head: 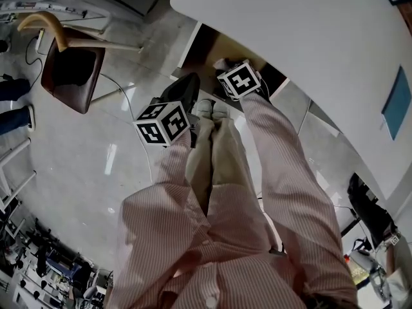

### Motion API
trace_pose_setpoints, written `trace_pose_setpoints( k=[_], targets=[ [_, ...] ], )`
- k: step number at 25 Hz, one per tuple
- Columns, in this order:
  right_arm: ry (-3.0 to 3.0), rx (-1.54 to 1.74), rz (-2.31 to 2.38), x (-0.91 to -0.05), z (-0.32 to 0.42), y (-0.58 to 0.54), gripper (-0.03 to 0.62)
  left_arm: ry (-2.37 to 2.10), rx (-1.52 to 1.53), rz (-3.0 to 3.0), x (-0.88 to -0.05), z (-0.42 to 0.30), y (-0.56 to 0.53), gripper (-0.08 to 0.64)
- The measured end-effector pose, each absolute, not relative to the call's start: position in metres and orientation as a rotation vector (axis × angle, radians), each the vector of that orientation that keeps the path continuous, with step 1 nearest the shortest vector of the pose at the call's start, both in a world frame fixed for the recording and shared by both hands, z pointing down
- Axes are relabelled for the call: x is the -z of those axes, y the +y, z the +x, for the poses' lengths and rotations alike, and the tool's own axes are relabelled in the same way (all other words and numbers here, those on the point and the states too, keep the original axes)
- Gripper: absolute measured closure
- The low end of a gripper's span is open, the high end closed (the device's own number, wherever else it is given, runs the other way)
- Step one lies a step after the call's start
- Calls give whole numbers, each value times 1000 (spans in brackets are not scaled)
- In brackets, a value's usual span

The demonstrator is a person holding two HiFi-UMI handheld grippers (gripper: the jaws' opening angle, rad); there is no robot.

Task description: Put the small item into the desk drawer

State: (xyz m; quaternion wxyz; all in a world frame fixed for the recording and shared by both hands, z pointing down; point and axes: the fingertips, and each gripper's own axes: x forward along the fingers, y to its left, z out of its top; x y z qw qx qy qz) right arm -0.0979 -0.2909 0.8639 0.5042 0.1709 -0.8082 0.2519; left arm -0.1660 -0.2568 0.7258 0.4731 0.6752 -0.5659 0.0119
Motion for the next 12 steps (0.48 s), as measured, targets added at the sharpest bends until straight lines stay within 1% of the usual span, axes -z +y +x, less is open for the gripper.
trace_pose_setpoints(
  k=[5,12],
  targets=[
    [-1947,-608,417,-860,-101,-290,413,-1388,-15,1645,-723,-170,-253,561],
    [-1985,-573,458,-835,-103,-299,414,-1397,-5,1664,-704,-174,-256,561]
  ],
)
